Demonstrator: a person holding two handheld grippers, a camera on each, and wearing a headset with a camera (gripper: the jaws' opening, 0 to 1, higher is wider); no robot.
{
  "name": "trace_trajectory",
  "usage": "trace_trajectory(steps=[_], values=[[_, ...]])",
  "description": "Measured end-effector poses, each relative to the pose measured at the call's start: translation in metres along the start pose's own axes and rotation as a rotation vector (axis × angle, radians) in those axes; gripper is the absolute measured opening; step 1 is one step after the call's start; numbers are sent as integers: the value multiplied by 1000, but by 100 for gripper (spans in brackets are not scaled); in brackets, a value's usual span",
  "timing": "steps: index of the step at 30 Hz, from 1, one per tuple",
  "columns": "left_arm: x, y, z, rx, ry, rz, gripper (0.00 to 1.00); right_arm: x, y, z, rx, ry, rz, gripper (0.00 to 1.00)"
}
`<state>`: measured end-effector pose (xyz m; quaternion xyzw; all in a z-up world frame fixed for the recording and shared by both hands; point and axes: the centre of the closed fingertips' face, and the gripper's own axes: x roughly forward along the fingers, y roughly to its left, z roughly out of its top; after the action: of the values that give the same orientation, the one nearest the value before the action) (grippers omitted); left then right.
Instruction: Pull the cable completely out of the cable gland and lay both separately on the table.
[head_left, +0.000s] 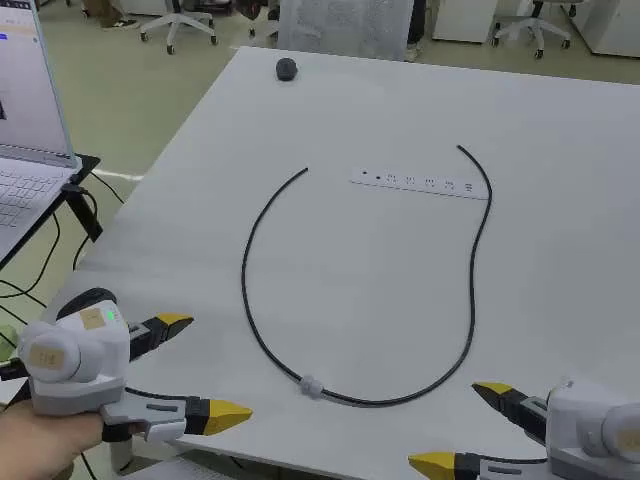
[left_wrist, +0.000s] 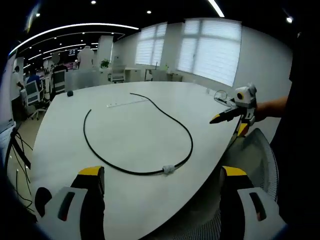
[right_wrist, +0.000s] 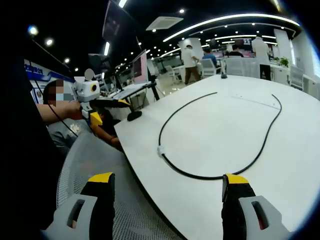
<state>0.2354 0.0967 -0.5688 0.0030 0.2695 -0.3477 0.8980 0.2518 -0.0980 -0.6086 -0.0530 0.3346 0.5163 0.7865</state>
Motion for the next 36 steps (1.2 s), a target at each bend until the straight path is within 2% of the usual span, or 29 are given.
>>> trace_trajectory(steps=[6,10,13,19,24,28,33,36], values=[[-1,4,3,-7,-4,-10,95,14,2,2,-28,49,14,85],[-1,8,3,21,10,-18,95,24,1,13,-11,38,21,85],[-2,9,4,19,7,-27,95,36,1,12,-16,80,23,83],[4,11,-5,27,31,-51,95,49,8,20,-59,94,35,77],[10,12,-7,28,35,-67,95,62,8,15,-110,162,38,73],[13,11,-8,25,26,-75,95,69,11,17,-132,186,48,71],[15,11,-12,18,31,-87,95,78,11,21,-126,216,60,63],[15,11,-14,19,25,-98,95,85,11,16,-120,259,63,62]])
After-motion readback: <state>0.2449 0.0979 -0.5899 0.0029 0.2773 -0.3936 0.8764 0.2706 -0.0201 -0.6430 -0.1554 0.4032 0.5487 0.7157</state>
